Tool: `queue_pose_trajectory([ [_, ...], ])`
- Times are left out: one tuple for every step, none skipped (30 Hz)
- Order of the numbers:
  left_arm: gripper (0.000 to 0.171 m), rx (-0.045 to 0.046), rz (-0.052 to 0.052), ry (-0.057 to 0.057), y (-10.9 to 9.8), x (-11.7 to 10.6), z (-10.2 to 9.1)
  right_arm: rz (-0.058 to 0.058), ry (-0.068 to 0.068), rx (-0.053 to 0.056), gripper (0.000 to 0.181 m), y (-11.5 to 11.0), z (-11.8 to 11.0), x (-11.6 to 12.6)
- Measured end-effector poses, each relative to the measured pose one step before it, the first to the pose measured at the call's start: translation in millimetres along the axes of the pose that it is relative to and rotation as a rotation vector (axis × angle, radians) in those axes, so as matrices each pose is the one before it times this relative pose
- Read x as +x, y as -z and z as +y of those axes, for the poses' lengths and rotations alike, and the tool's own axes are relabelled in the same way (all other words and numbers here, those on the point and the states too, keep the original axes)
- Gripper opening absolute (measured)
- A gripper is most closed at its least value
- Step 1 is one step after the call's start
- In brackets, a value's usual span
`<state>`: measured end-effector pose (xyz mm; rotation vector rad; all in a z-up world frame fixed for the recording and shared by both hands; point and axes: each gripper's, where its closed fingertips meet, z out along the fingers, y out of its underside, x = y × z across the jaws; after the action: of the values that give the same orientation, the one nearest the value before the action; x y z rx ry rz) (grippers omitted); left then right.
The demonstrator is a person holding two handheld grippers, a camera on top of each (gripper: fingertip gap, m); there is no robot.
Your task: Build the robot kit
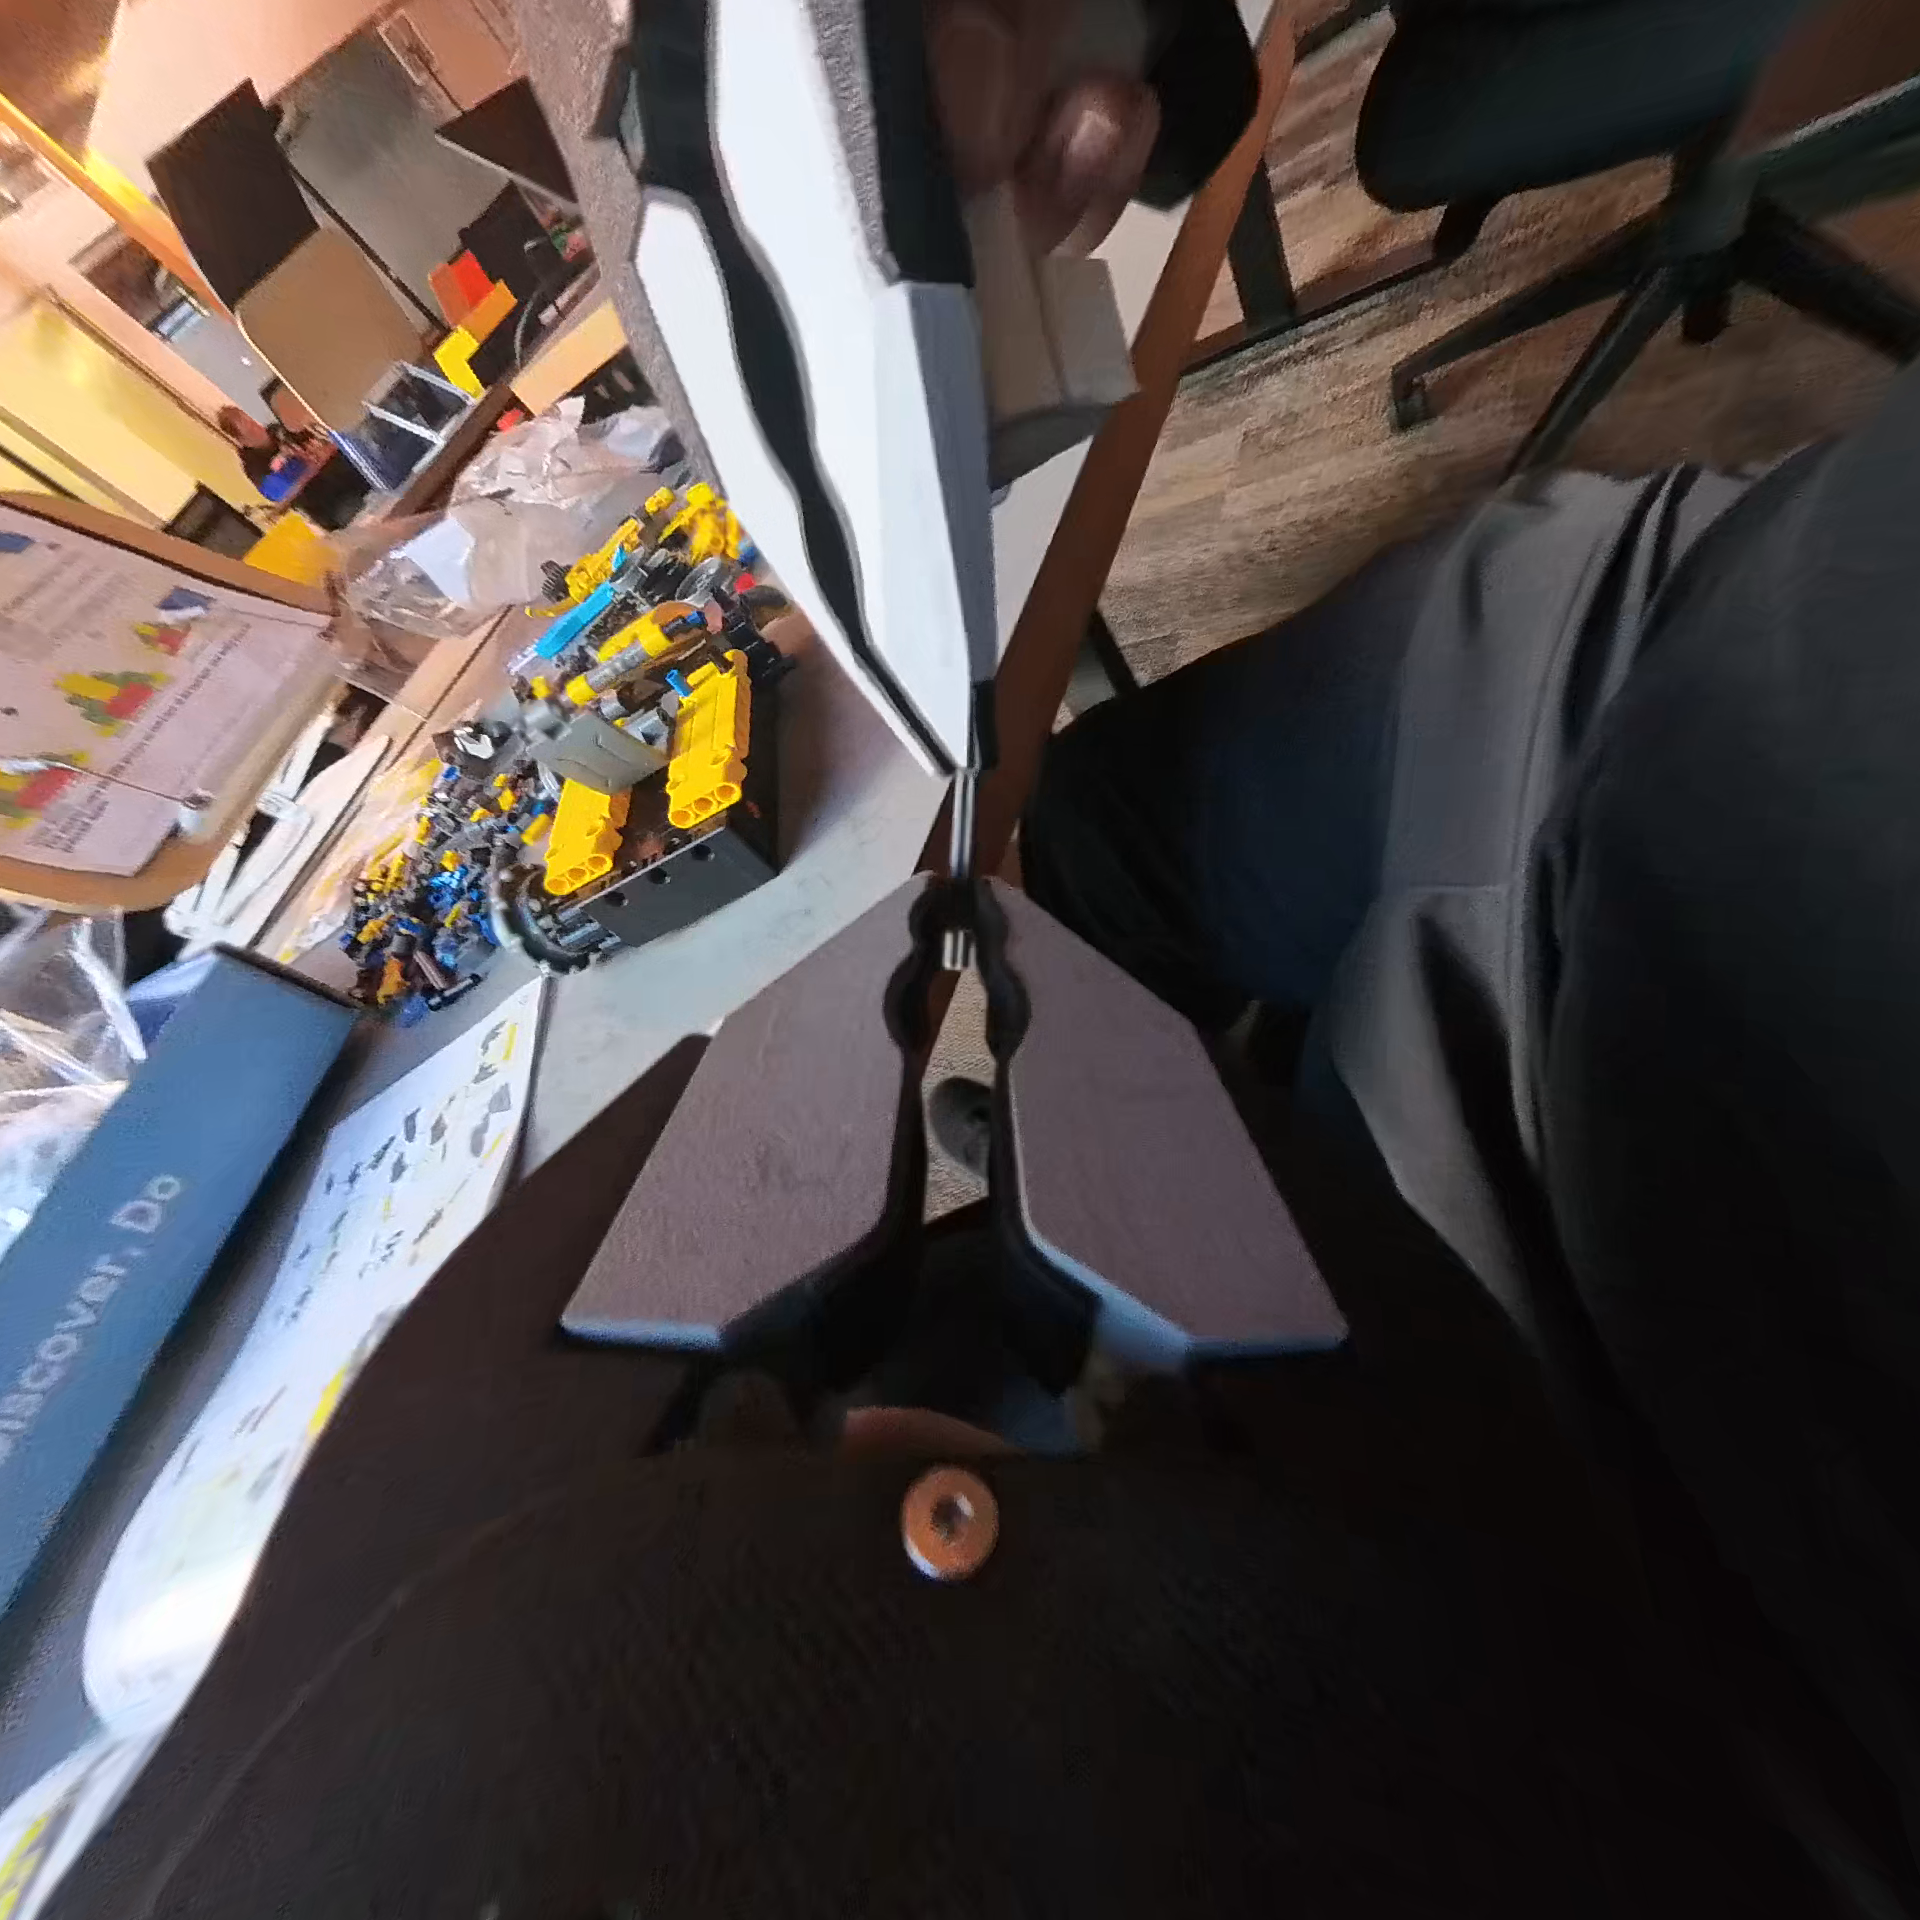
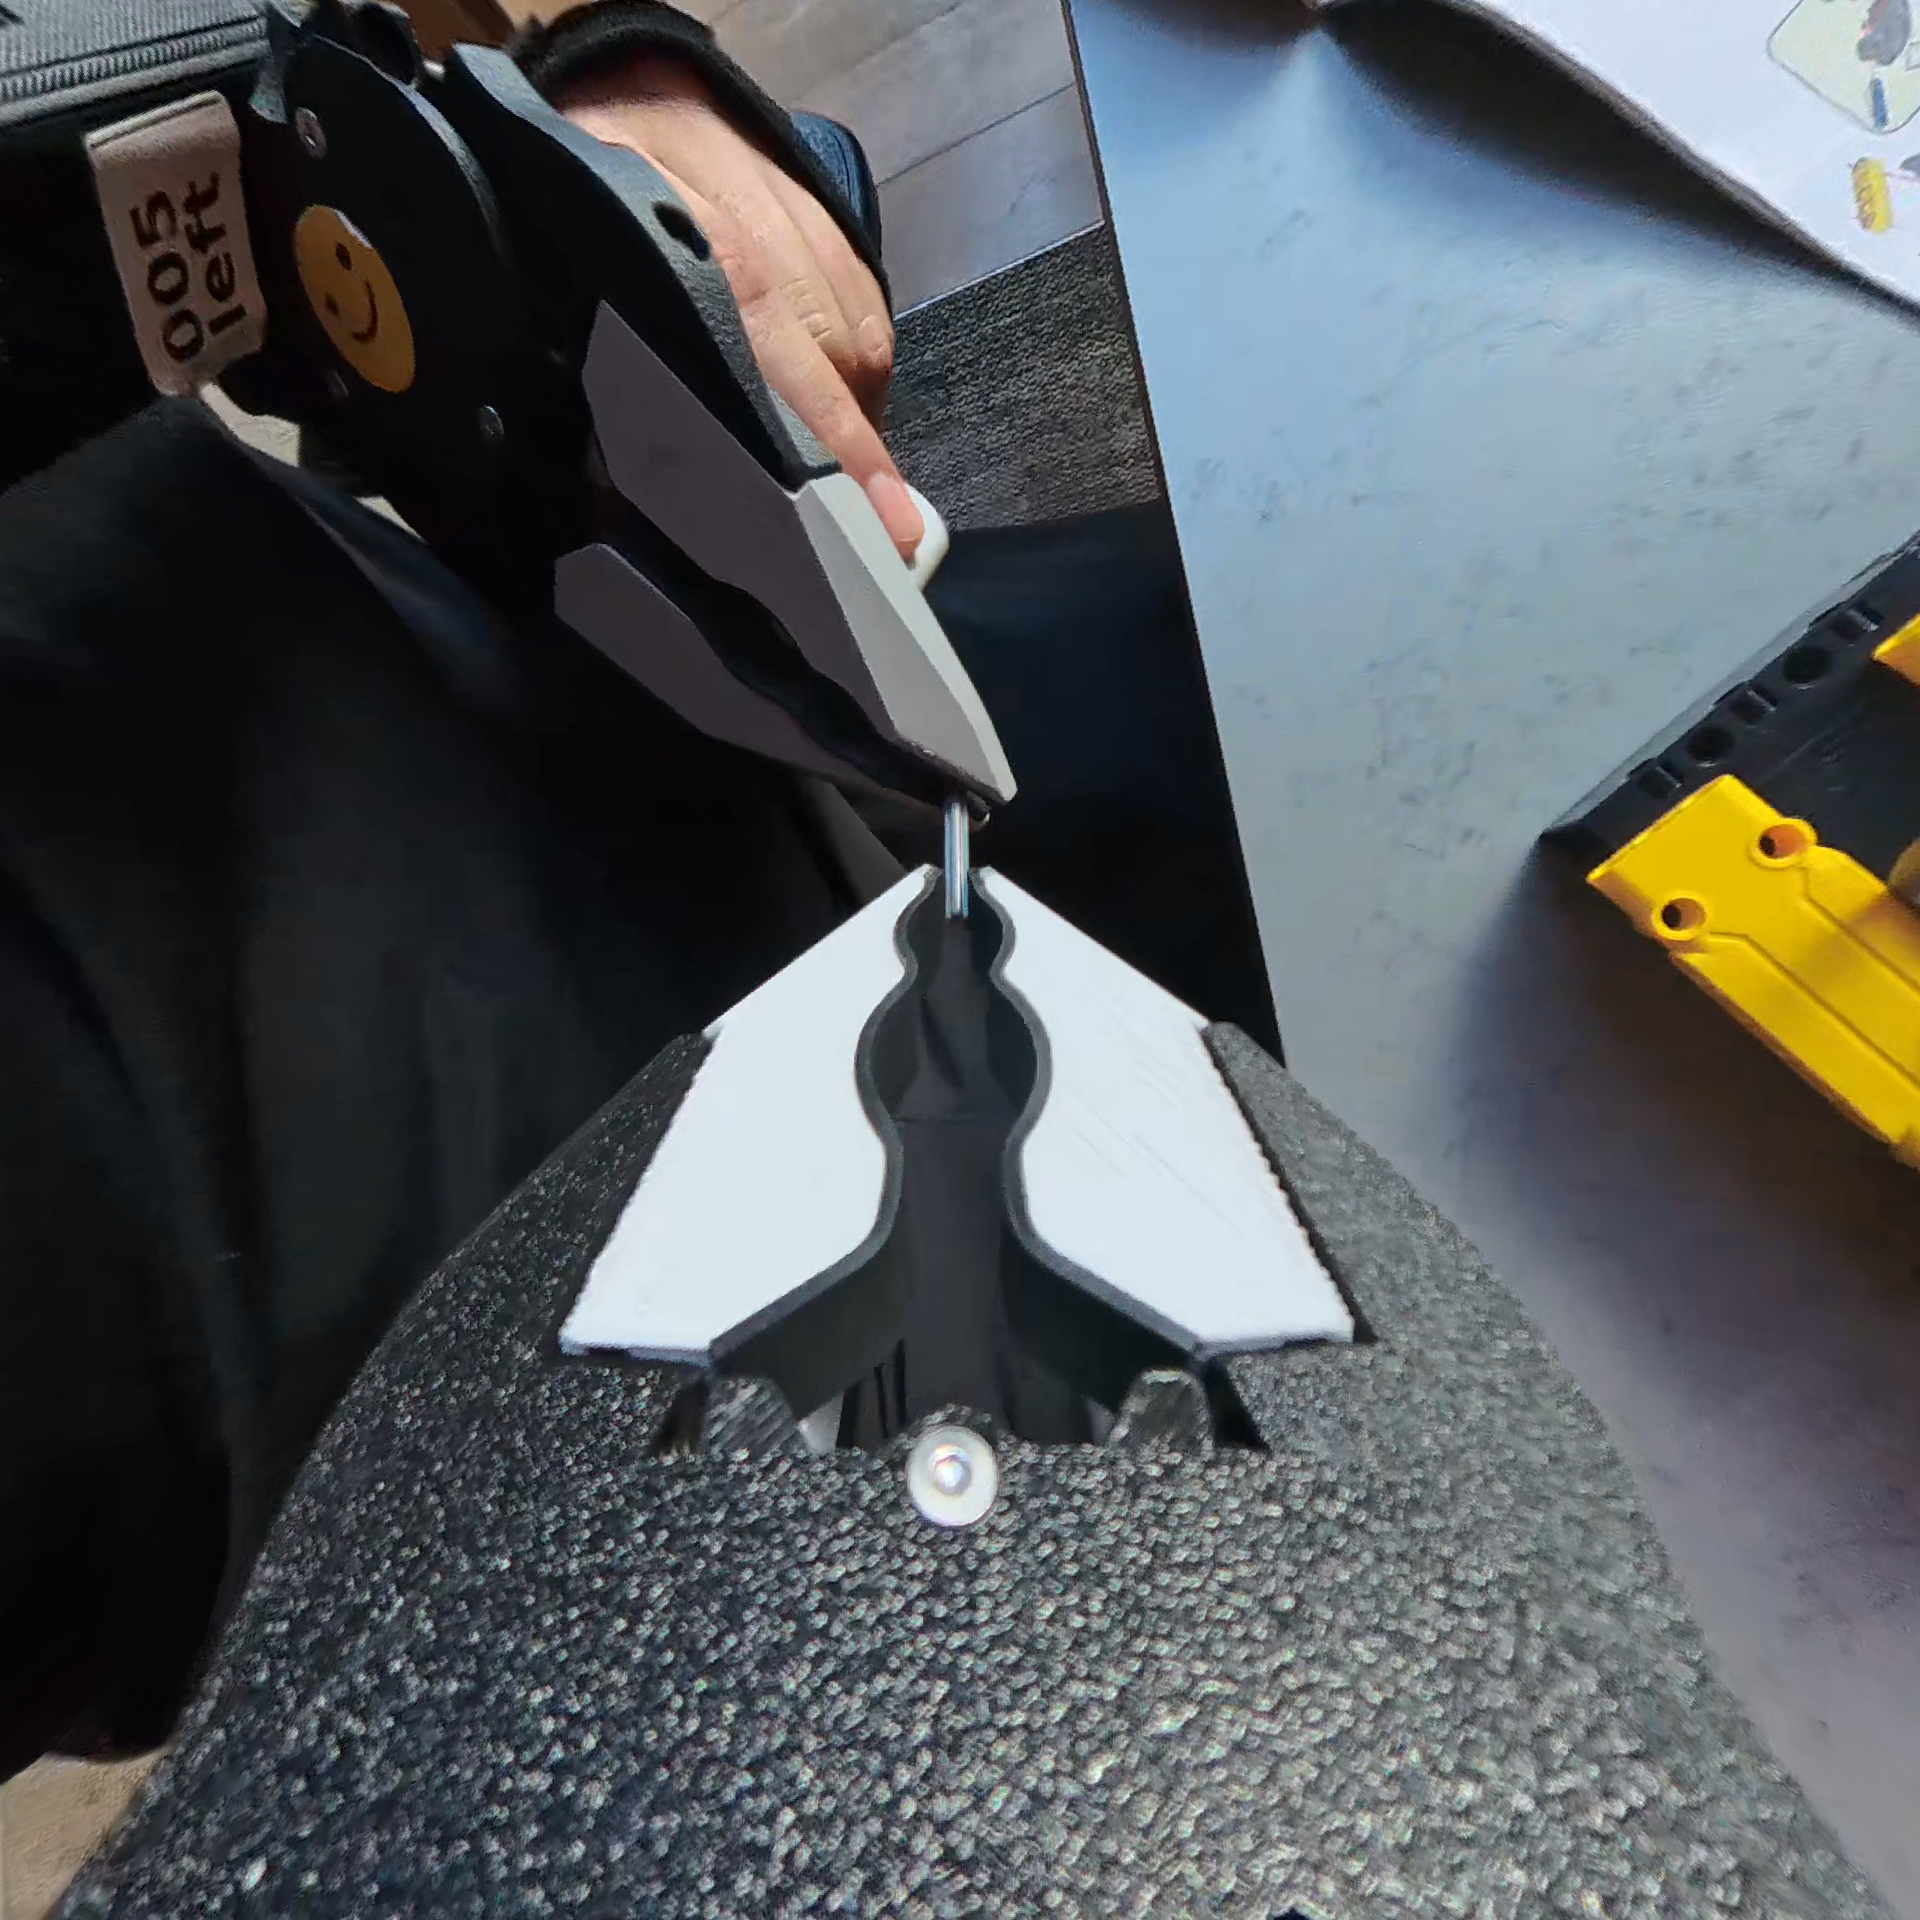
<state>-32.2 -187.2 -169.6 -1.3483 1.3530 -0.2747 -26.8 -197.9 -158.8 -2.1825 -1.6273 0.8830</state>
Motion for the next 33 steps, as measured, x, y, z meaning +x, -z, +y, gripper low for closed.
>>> queue_pose_trajectory([
  [0.001,0.00871,0.0072,0.0289,1.04,-1.23,-0.70,0.0095,0.0145,0.0140,0.004,0.70,-2.32,0.27],
  [0.001,0.01126,0.0041,0.0279,1.48,-1.63,-1.26,0.0095,0.0184,0.0163,0.004,0.80,-2.84,-0.26],
  [0.001,0.01203,0.0033,0.0254,1.70,-1.52,-1.64,0.0097,0.0197,0.0183,0.004,0.74,-3.21,-0.32],
  [0.001,0.01051,0.0023,0.0259,1.84,-1.41,-1.65,0.0072,0.0157,0.0183,0.004,0.63,-3.29,-0.49],
  [0.001,0.00925,0.0000,0.0275,2.02,-1.81,-1.69,0.0016,0.0101,0.0171,0.004,0.58,-3.40,-0.66],
  [0.001,0.01039,-0.0021,0.0262,2.16,-1.97,-2.00,-0.0013,0.0078,0.0162,0.004,0.74,-3.43,-0.51],
  [0.001,0.01170,-0.0070,0.0215,2.07,-2.77,-2.37,-0.0021,0.0075,0.0162,0.004,1.04,-3.71,-0.21],
  [0.001,0.01311,-0.0093,0.0157,2.10,-3.33,-2.58,-0.0043,0.0056,0.0180,0.004,1.23,-4.42,-0.15],
  [0.002,0.01395,-0.0123,0.0144,2.07,-4.03,-2.81,-0.0061,0.0044,0.0199,0.004,1.17,-4.92,-0.03],
  [0.001,0.01369,-0.0126,0.0179,2.01,-4.19,-2.41,-0.0058,0.0058,0.0215,0.004,0.96,-5.32,0.28],
  [0.002,0.01032,-0.0089,0.0235,1.68,-4.10,-1.56,-0.0043,0.0069,0.0227,0.004,0.57,-5.43,0.83],
  [0.002,0.00773,-0.0074,0.0271,1.50,-4.08,-0.83,-0.0047,0.0056,0.0220,0.005,0.33,-5.15,1.06],
  [0.002,0.00485,-0.0120,0.0271,1.42,-4.77,-0.29,-0.0057,0.0032,0.0187,0.005,-0.20,-4.72,1.43],
  [0.002,0.00221,-0.0095,0.0242,1.26,-4.68,0.00,-0.0023,0.0036,0.0151,0.007,-0.55,-4.18,1.99],
  [0.002,0.00010,-0.0095,0.0259,1.25,-4.59,0.46,0.0038,0.0055,0.0154,0.010,-0.96,-3.76,3.12],
  [0.002,0.00471,-0.0069,0.0265,1.01,-4.27,-0.08,0.0036,0.0047,0.0187,0.016,-1.16,-3.77,3.03],
  [0.002,0.00761,-0.0024,0.0271,1.07,-3.45,-0.41,-0.0044,0.0009,0.0207,0.018,-1.42,-3.45,1.99],
  [0.002,0.00649,-0.0012,0.0244,0.95,-2.99,-0.31,-0.0114,-0.0035,0.0182,0.018,-1.84,-2.64,1.14],
  [0.002,0.00622,-0.0006,0.0196,0.72,-2.60,-0.12,-0.0092,-0.0055,0.0128,0.018,-2.09,-1.68,1.72],
  [0.002,0.00414,-0.0027,0.0148,0.58,-2.57,0.07,-0.0019,-0.0032,0.0080,0.018,-1.97,-0.98,2.73],
  [0.002,0.00163,-0.0061,0.0116,0.61,-2.83,0.20,0.0011,0.0001,0.0059,0.018,-1.41,-0.90,2.90],
  [0.002,0.00370,-0.0024,0.0100,0.57,-1.91,-0.16,0.0012,0.0006,0.0080,0.018,-0.97,-1.36,2.75],
  [0.002,0.00585,-0.0002,0.0109,0.64,-1.45,-0.67,-0.0011,-0.0015,0.0108,0.018,-0.42,-2.02,2.29],
  [0.002,0.00327,-0.0014,0.0121,0.46,-1.54,-0.39,-0.0051,-0.0049,0.0119,0.018,-0.34,-2.27,1.76],
  [0.002,0.00063,-0.0031,0.0101,0.10,-1.54,0.26,-0.0059,-0.0084,0.0109,0.018,-0.57,-2.06,1.64],
  [0.002,-0.00293,-0.0053,0.0095,0.05,-1.94,0.90,-0.0063,-0.0082,0.0074,0.017,-0.95,-1.66,1.42],
  [0.002,-0.00235,-0.0063,0.0085,0.19,-2.04,0.83,-0.0092,-0.0038,0.0025,0.017,-1.13,-0.79,0.79],
  [0.001,0.00149,-0.0050,0.0071,0.35,-1.90,0.13,-0.0044,0.0010,0.0001,0.017,-1.05,-0.56,0.84],
  [0.002,0.00128,-0.0072,0.0067,0.41,-2.38,-0.04,0.0043,0.0046,-0.0001,0.017,-0.97,-0.57,1.79],
  [0.002,0.00016,-0.0094,0.0073,0.65,-2.79,0.03,0.0040,0.0050,-0.0016,0.017,-0.92,-0.28,1.80],
  [0.002,0.00179,-0.0071,0.0092,0.68,-2.46,-0.29,0.0003,0.0030,-0.0026,0.017,-0.72,-0.20,1.21],
  [0.002,0.00386,-0.0078,0.0115,0.61,-2.59,-0.48,-0.0001,0.0012,0.0004,0.017,-0.39,-0.57,1.11],
  [0.002,0.00328,-0.0085,0.0104,0.53,-2.44,-0.55,0.0011,0.0001,0.0038,0.017,-0.06,-0.82,1.11],
])
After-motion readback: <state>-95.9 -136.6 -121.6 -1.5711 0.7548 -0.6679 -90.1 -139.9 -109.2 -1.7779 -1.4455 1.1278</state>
